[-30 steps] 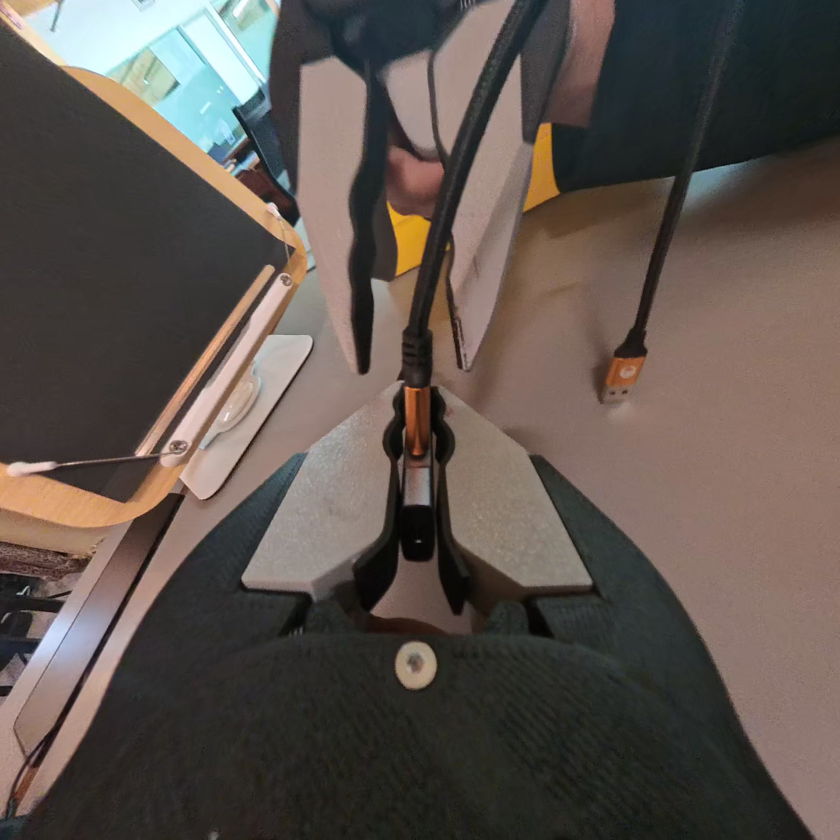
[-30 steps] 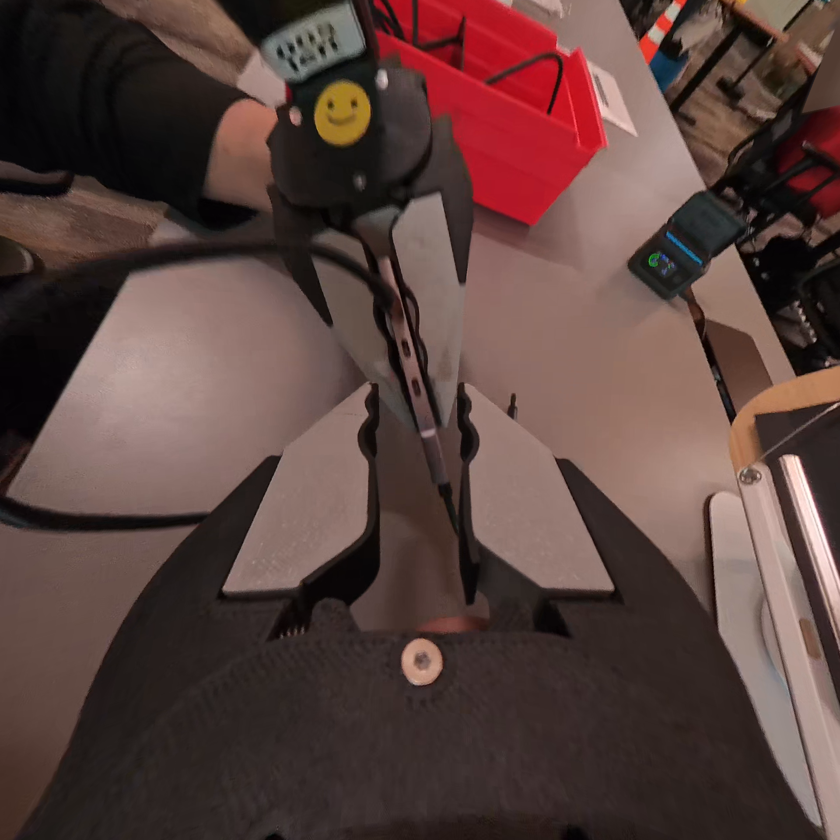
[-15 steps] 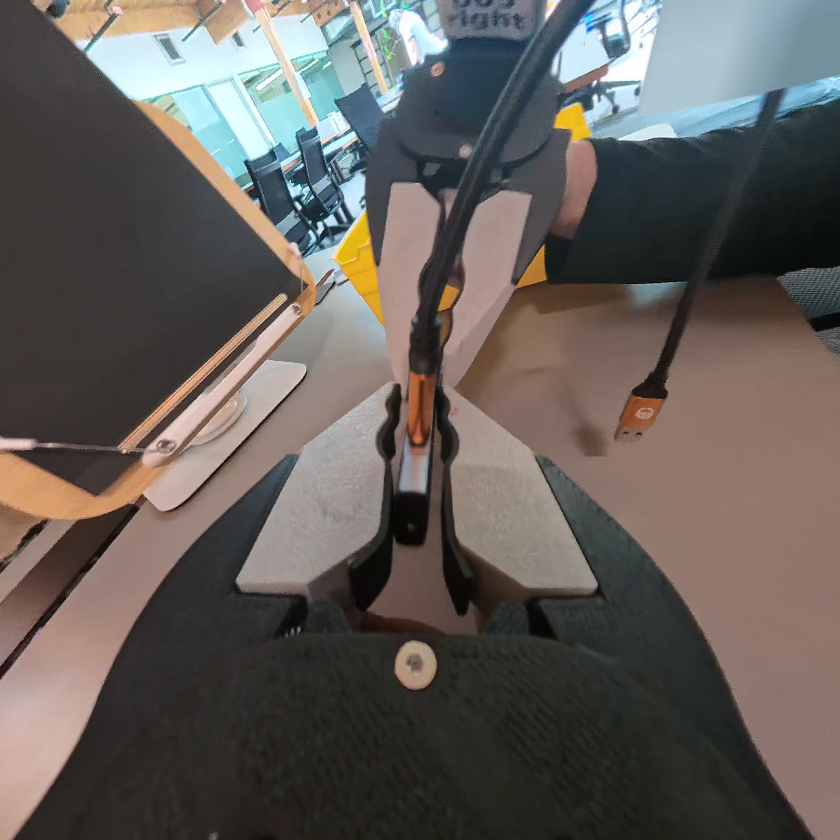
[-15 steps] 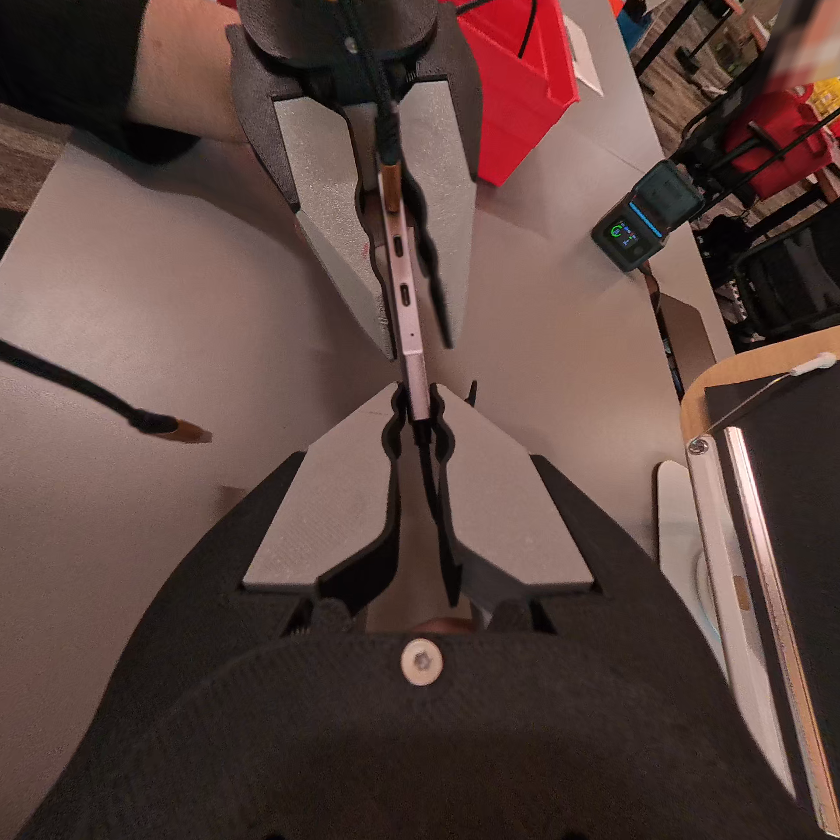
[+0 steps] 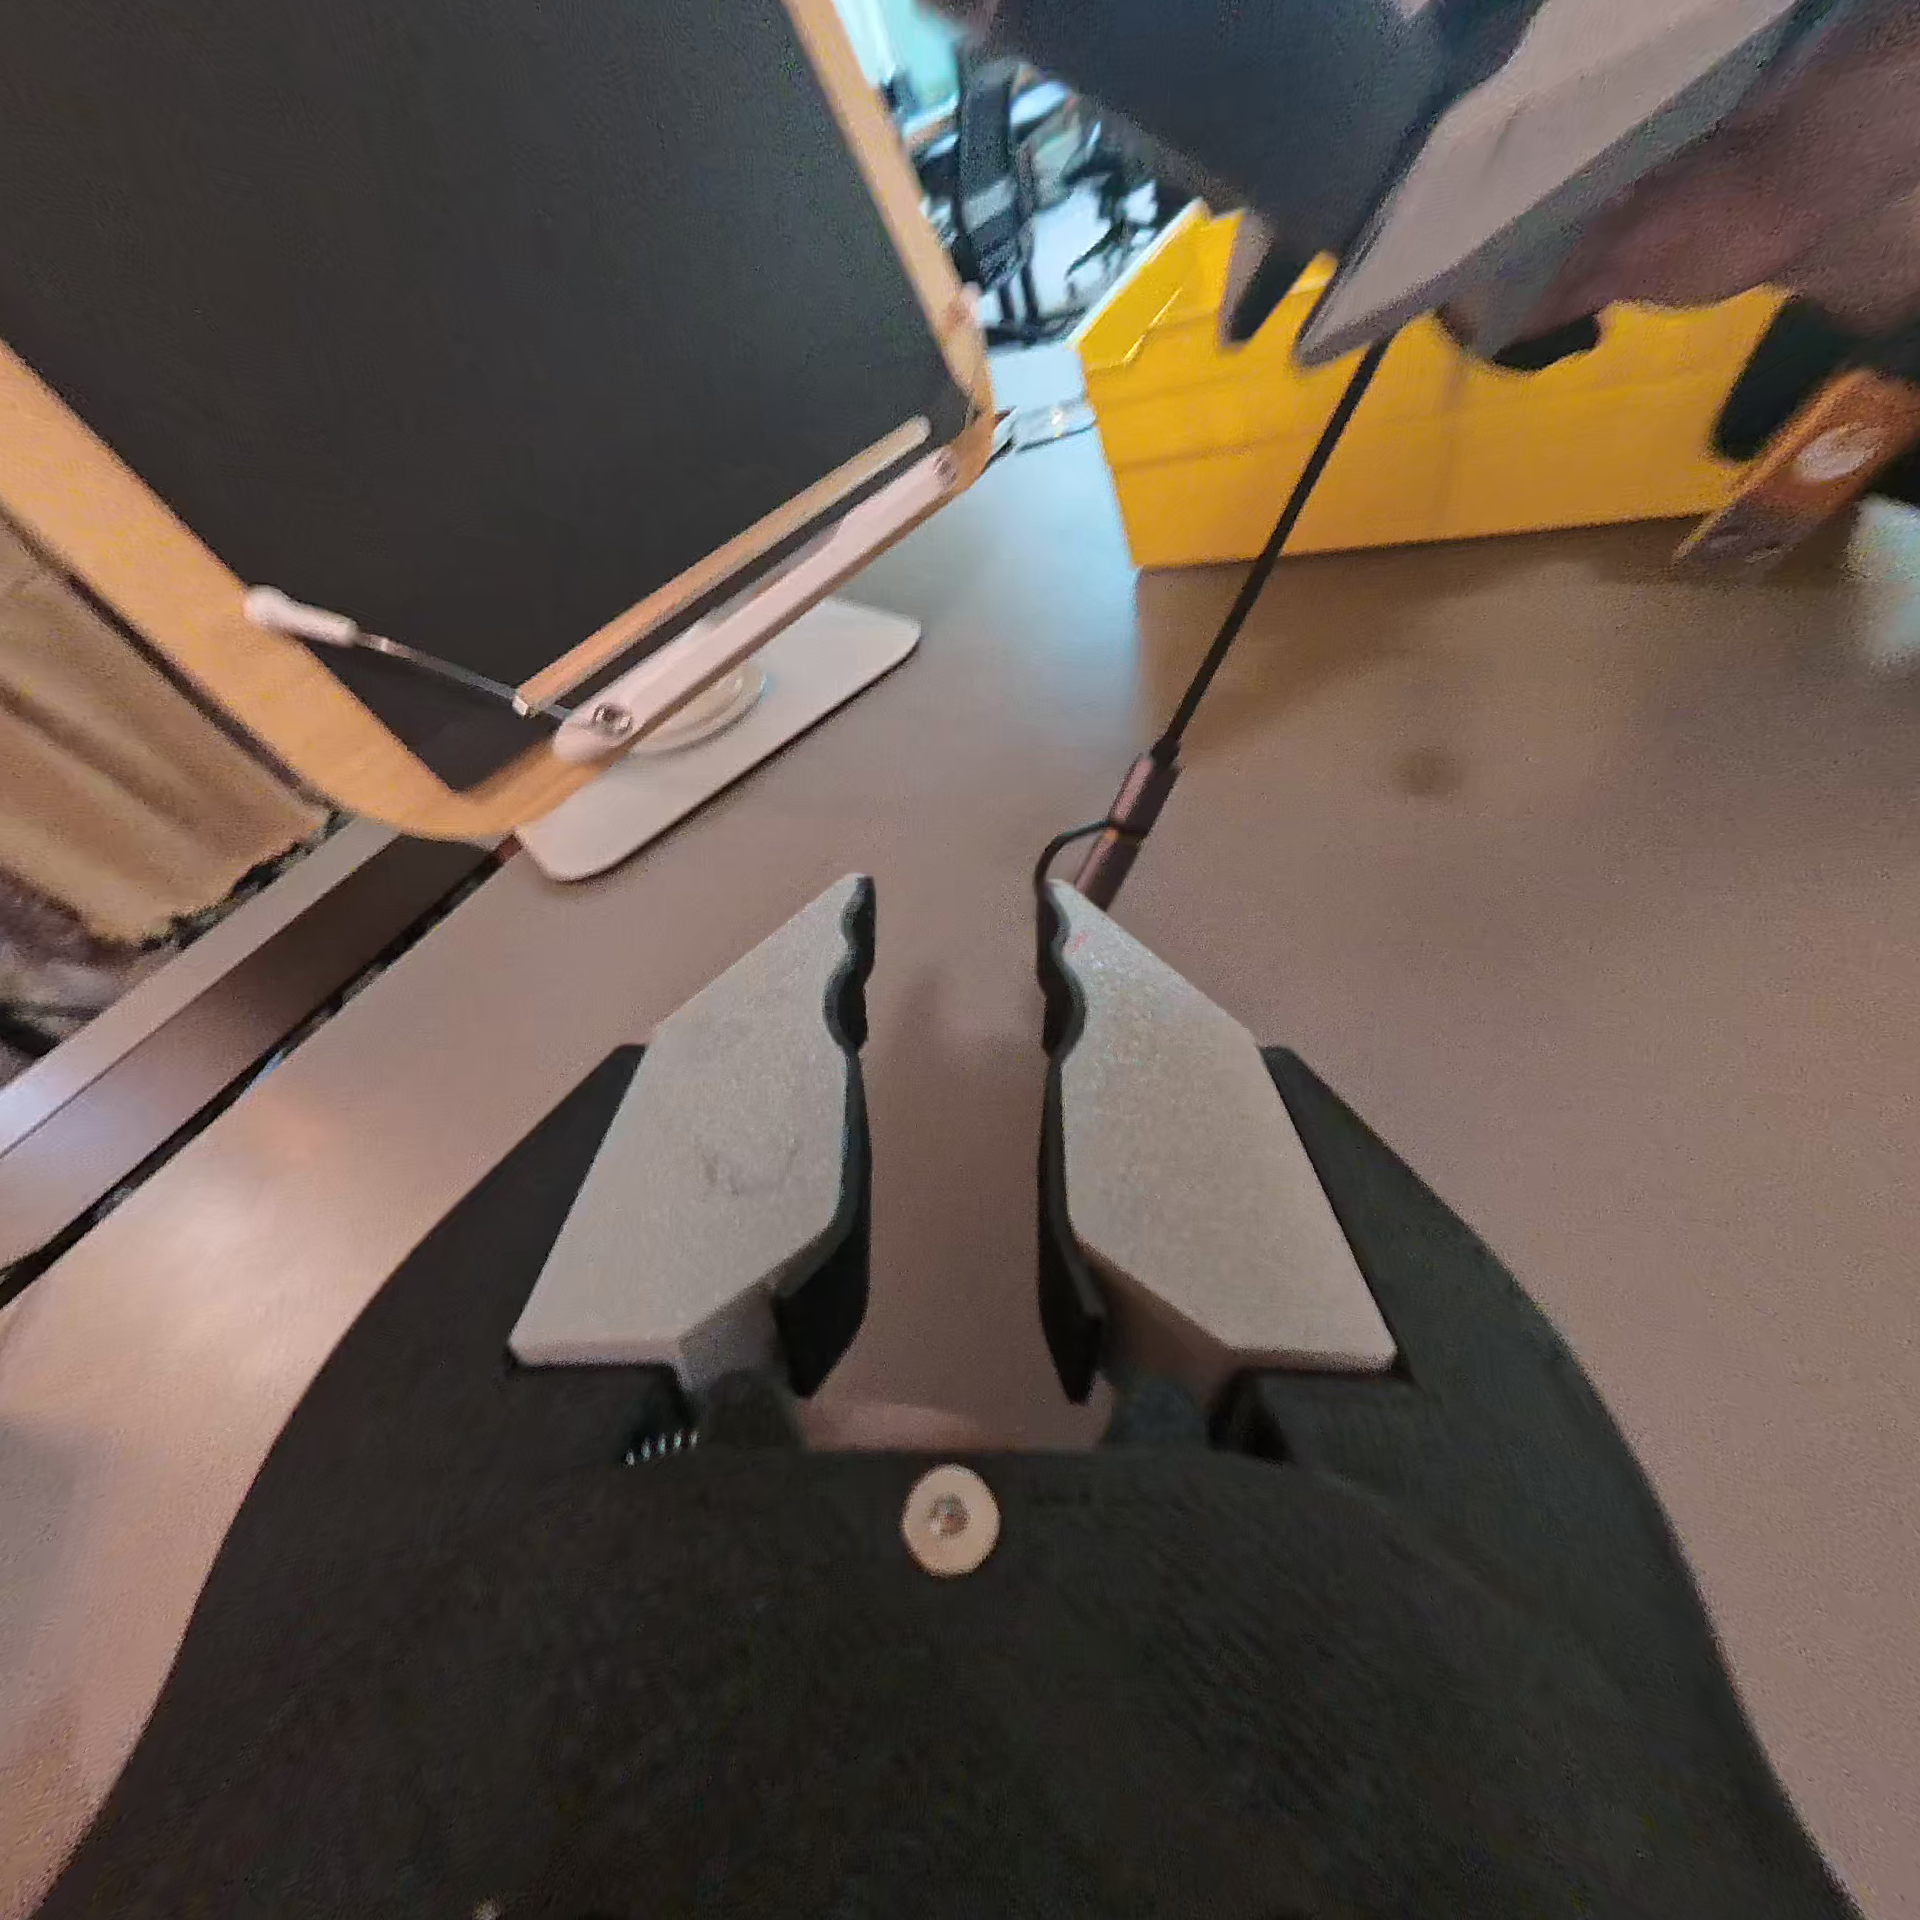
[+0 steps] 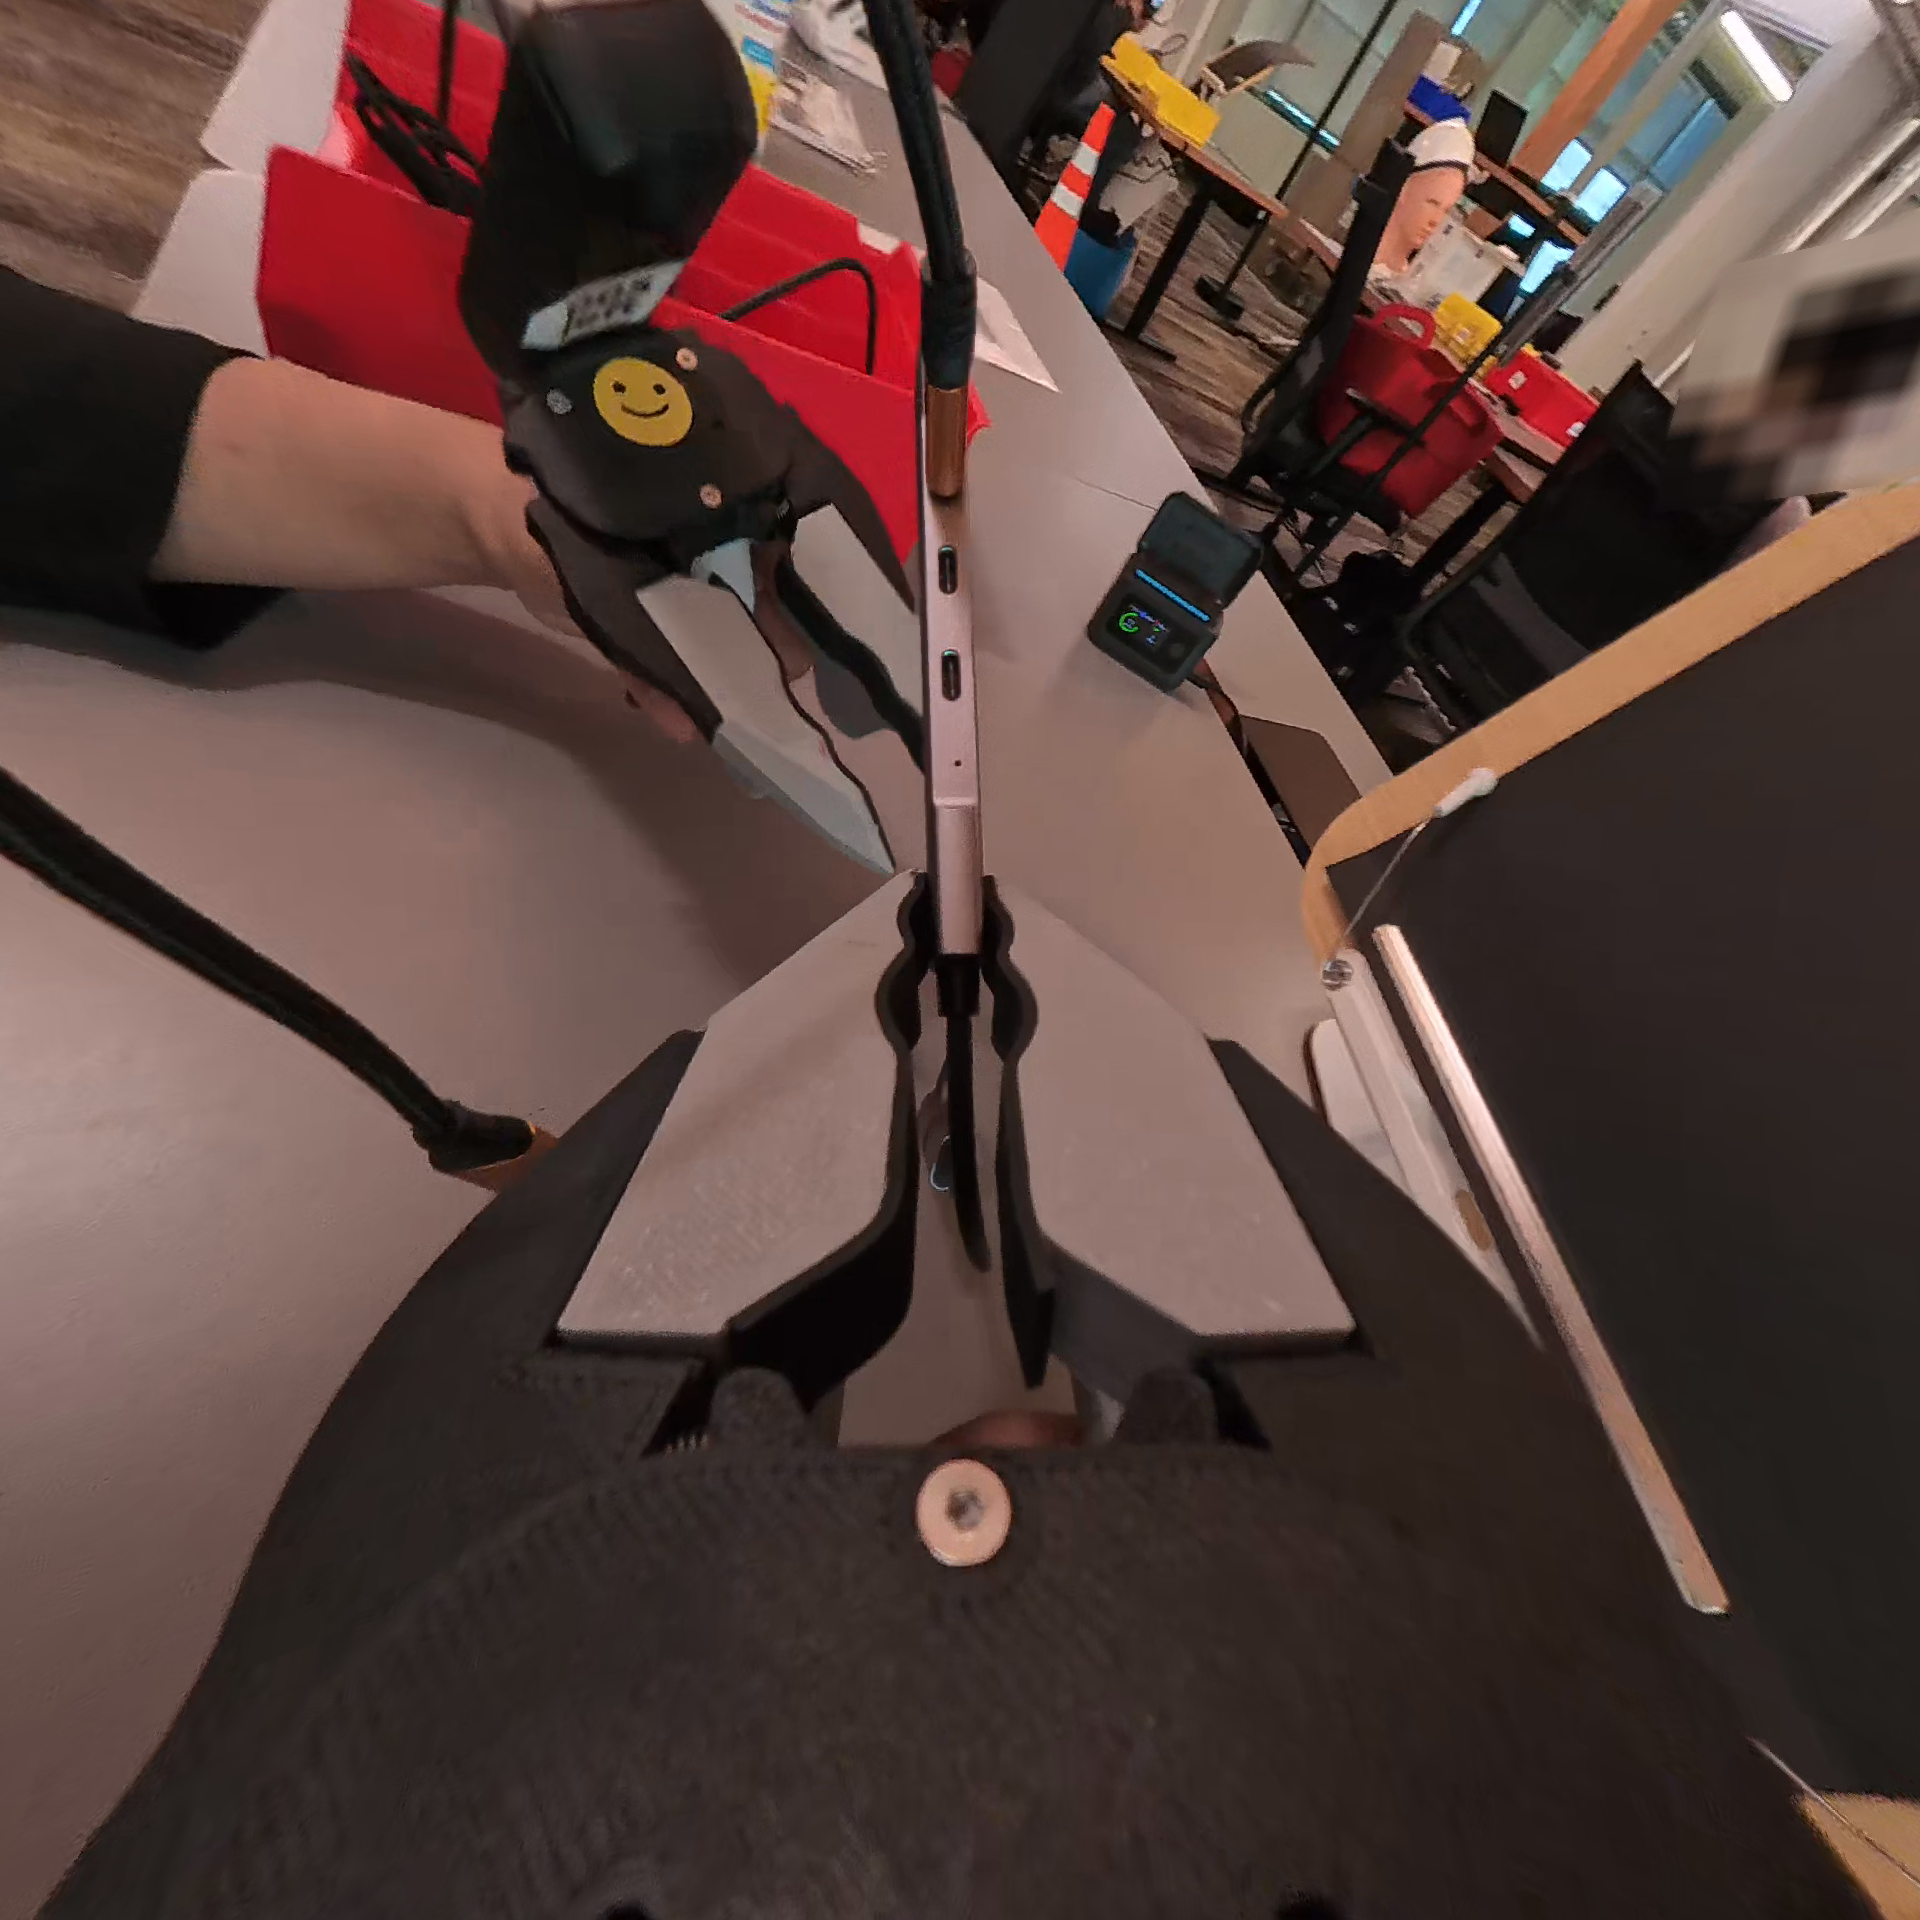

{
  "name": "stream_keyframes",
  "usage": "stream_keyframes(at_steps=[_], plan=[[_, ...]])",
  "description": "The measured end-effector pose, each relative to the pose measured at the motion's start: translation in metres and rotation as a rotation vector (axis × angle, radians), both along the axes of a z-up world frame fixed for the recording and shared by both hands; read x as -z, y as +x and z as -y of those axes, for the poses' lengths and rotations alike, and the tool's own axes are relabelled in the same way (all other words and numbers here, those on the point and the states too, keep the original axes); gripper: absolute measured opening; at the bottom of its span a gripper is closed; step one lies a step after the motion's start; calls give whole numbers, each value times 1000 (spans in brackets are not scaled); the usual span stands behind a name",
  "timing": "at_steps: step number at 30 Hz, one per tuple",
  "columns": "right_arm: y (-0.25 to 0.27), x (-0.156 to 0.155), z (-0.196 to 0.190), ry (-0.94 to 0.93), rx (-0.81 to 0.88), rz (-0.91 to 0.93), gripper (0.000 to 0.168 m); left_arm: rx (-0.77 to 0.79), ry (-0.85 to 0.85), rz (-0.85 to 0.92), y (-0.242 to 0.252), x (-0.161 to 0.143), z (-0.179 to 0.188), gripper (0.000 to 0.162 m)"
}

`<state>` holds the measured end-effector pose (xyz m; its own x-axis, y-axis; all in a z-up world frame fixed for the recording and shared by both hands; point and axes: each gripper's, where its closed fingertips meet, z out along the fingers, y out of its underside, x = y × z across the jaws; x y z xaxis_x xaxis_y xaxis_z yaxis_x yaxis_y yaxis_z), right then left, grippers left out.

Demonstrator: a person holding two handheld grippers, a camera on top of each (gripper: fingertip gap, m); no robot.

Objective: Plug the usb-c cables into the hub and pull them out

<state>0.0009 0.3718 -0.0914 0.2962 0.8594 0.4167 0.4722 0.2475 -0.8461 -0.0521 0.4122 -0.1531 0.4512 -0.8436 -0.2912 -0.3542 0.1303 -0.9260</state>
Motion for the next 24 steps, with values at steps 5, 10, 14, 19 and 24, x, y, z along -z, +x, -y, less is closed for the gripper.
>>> stream_keyframes(at_steps=[5, 10, 14, 19, 24], plan=[[0, -32, 8, 32, 8, -14, 5, -147, -39, -89, -13, 25, -28, 25], [14, -72, 11, 42, 48, -27, 6, -220, -29, -146, -21, 33, -38, 23], [41, -105, 6, 64, 136, -19, 6, -253, 5, -176, -23, 33, -41, 20], [96, -135, -7, 116, 307, 23, 6, -313, 19, -215, -30, 37, -49, 18], [163, -151, -28, 132, 512, 61, 6, -338, -1, -210, -34, 39, -53, 17]])
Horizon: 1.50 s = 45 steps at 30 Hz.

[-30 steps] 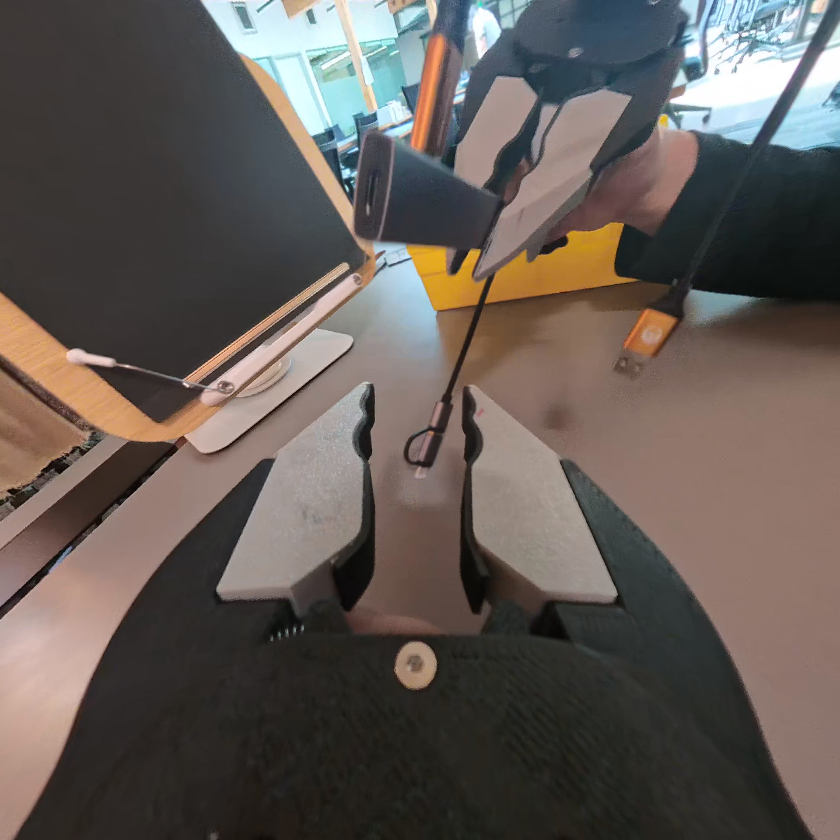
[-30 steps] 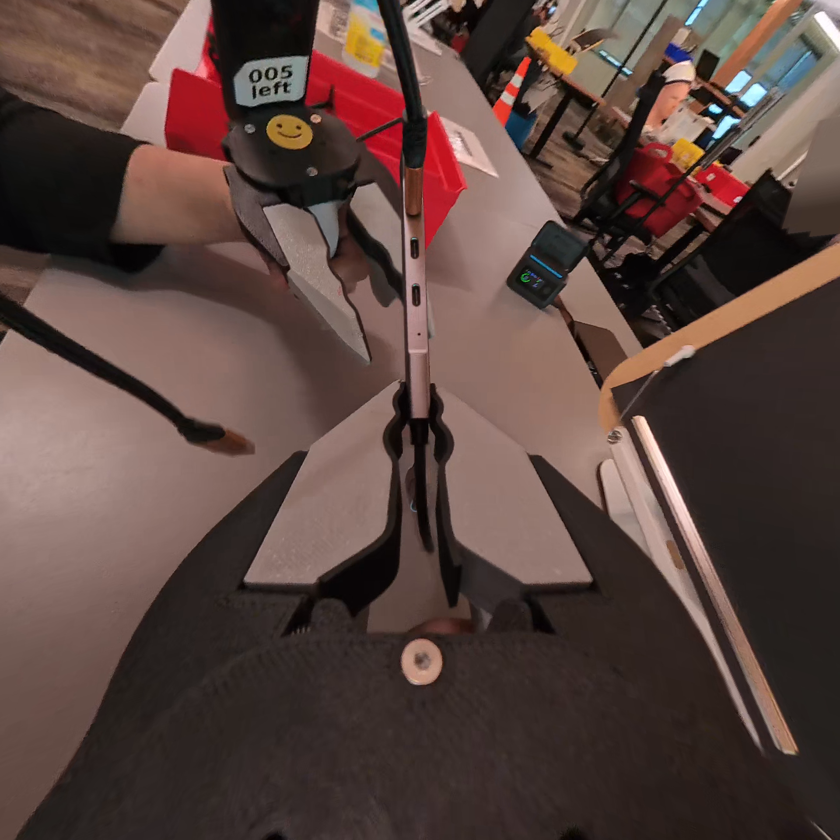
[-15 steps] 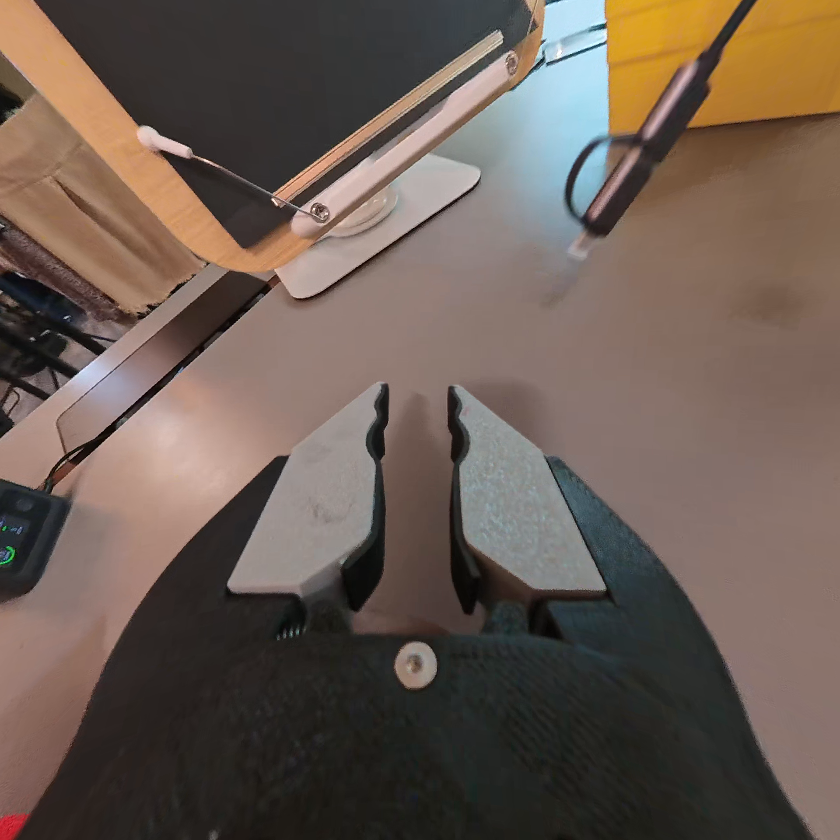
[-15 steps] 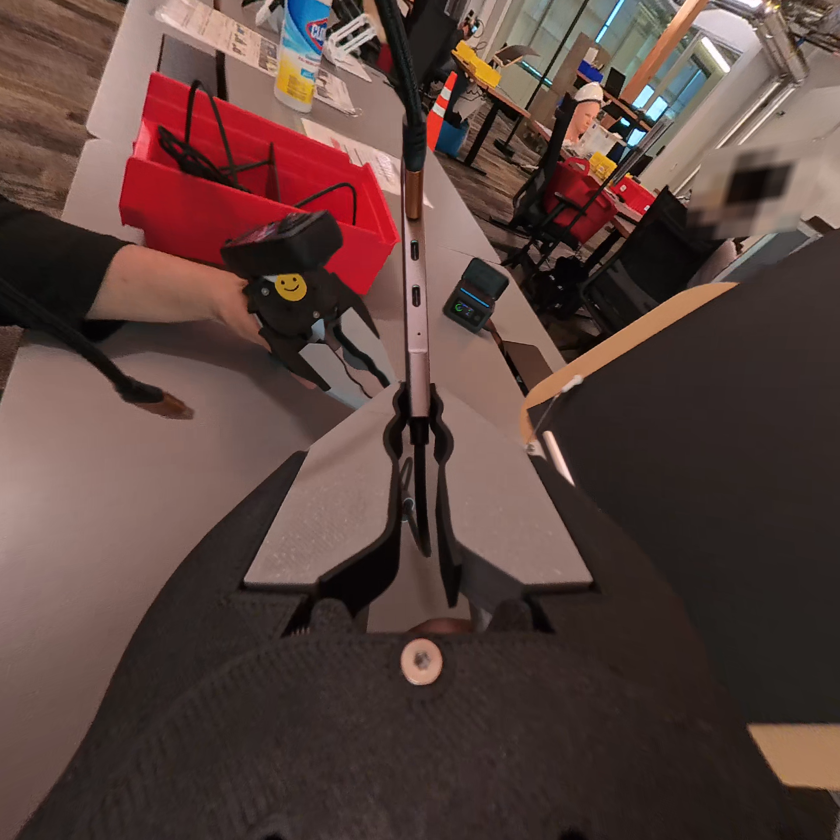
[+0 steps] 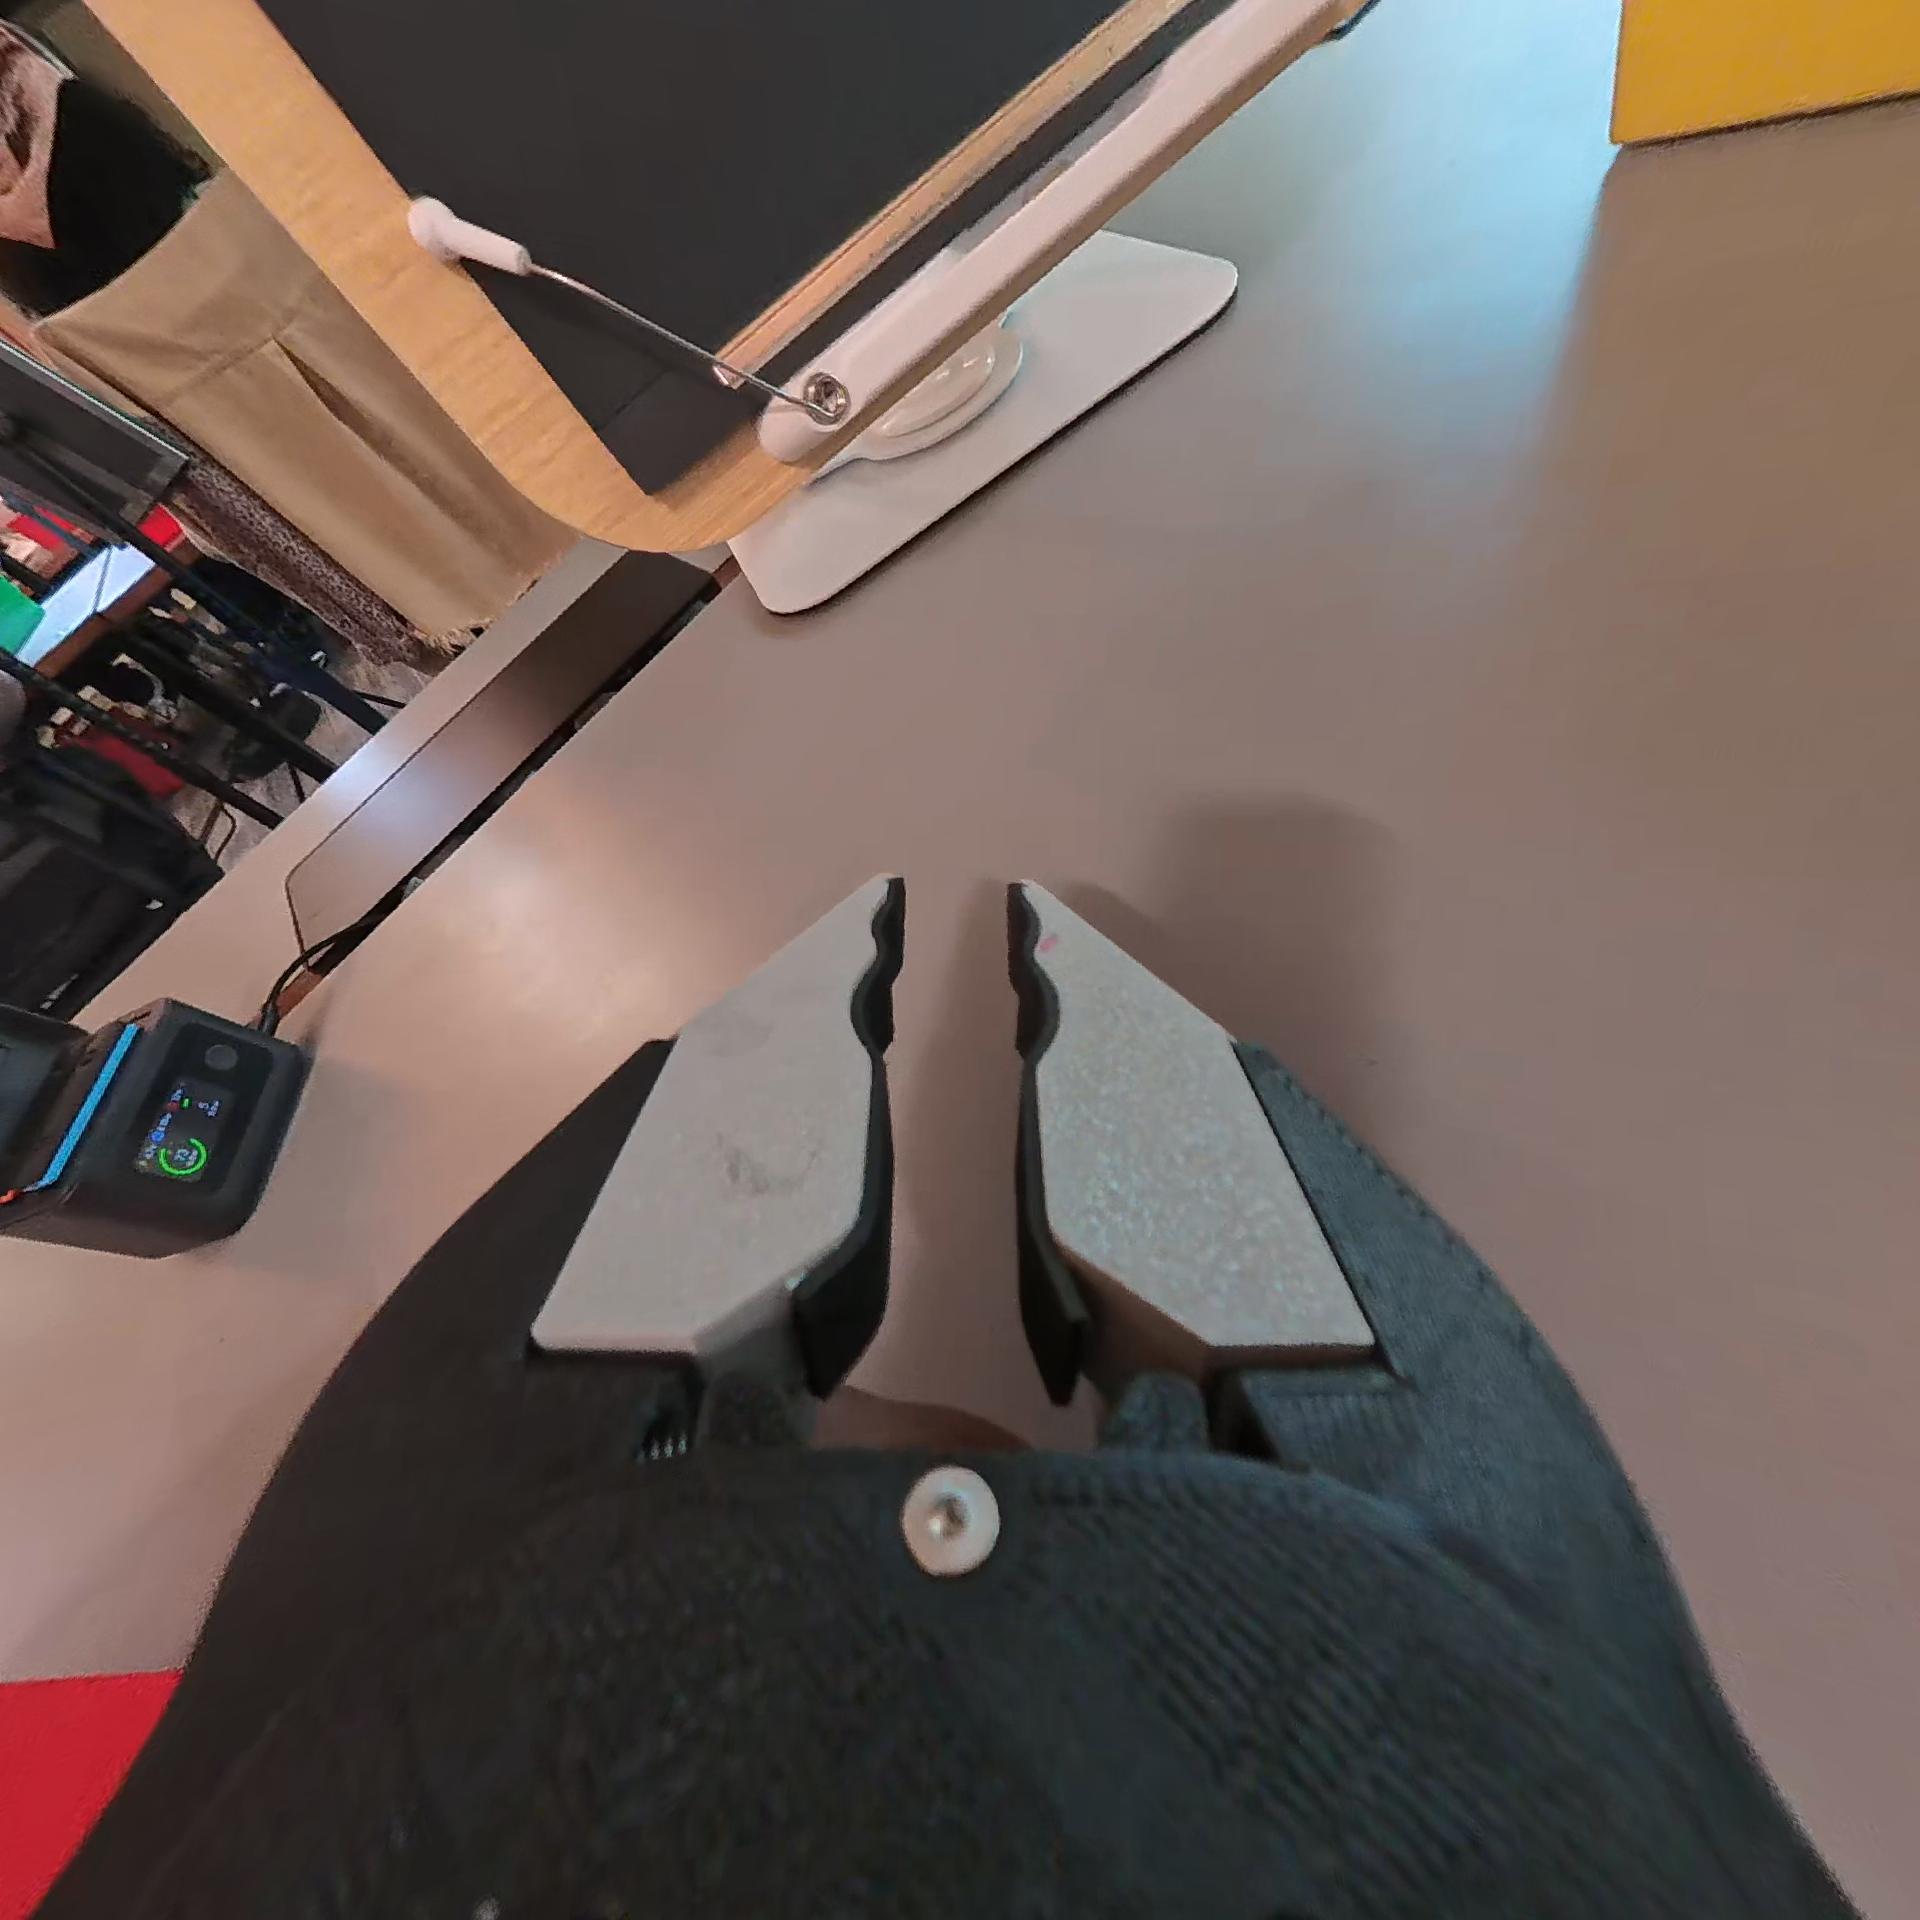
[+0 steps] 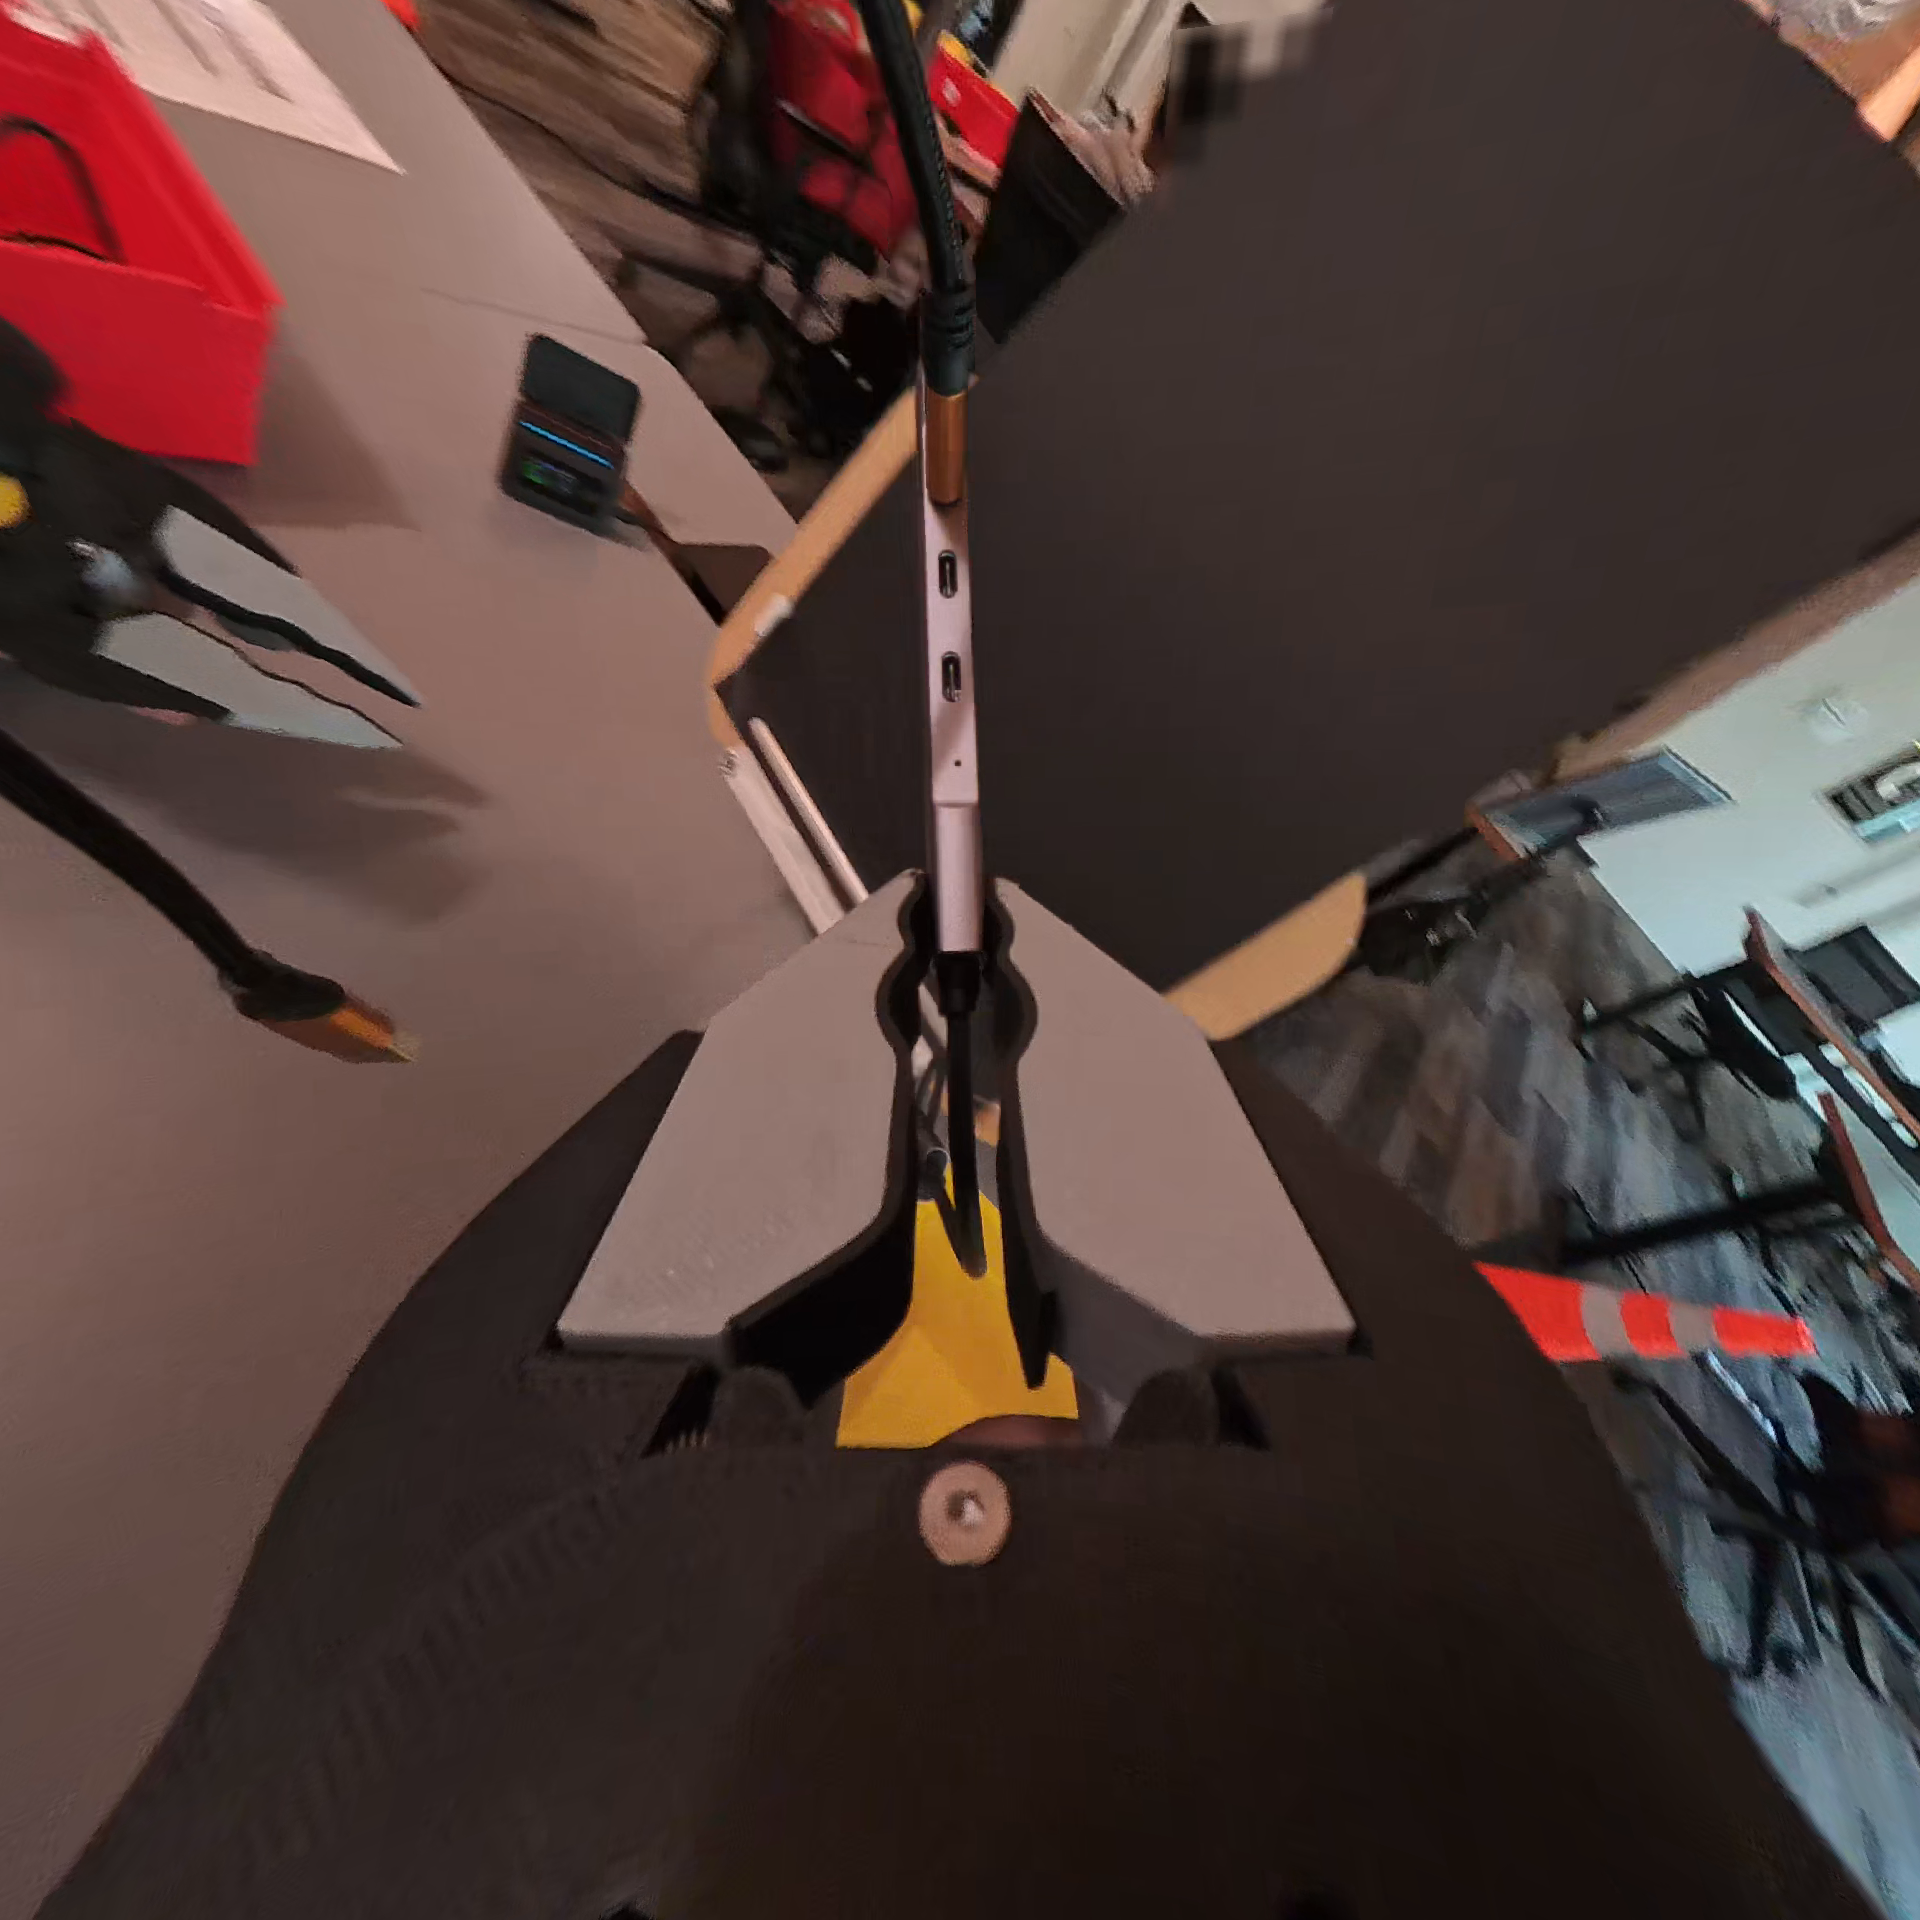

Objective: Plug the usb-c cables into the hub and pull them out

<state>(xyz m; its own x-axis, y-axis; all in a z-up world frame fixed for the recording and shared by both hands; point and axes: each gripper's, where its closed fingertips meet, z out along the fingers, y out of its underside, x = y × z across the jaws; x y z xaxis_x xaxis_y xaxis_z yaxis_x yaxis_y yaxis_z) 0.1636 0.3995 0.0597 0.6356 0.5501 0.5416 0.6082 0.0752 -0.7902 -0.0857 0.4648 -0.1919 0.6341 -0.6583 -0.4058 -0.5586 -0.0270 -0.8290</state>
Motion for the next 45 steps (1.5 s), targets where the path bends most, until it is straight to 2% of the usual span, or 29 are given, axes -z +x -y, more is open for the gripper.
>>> stream_keyframes(at_steps=[6, 13, 21, 25, 28, 31, 34, 35, 37, 39, 40, 42, 43, 45], plan=[[69, 7, -19, -67, 165, -45, 5, -3, 11, 20, 0, -6, 1, 15], [111, 30, -31, -146, 255, -88, 6, 3, 23, 5, 2, -7, 2, 14], [114, 56, -45, -203, 162, -120, 5, 5, 33, -4, 2, -8, 2, 14], [128, 95, -53, -316, 106, -61, 5, 5, 29, -9, 2, -6, 2, 14], [147, 139, -56, -403, 79, 28, 5, 5, 27, -15, 2, -5, 2, 14], [184, 201, -61, -510, 188, 276, 6, 10, 23, -22, 3, -3, 2, 14], [198, 241, -64, -582, 254, 436, 8, 17, 17, -40, 5, 1, 3, 14], [199, 255, -62, -630, 269, 486, 13, 21, 14, -47, 6, 3, 3, 14], [200, 276, -58, -716, 299, 578, 37, 27, 8, -64, 7, 7, 4, 13], [202, 277, -60, -703, 335, 650, 52, 27, 4, -79, 7, 11, 4, 14], [199, 273, -61, -691, 332, 653, 53, 25, 3, -81, 6, 11, 4, 13], [194, 258, -61, -666, 327, 592, 49, 19, -1, -68, 5, 10, 3, 13], [192, 249, -60, -659, 329, 544, 57, 16, -5, -58, 4, 9, 2, 13], [191, 229, -57, -650, 338, 454, 61, 11, -10, -44, 3, 7, 2, 13]])
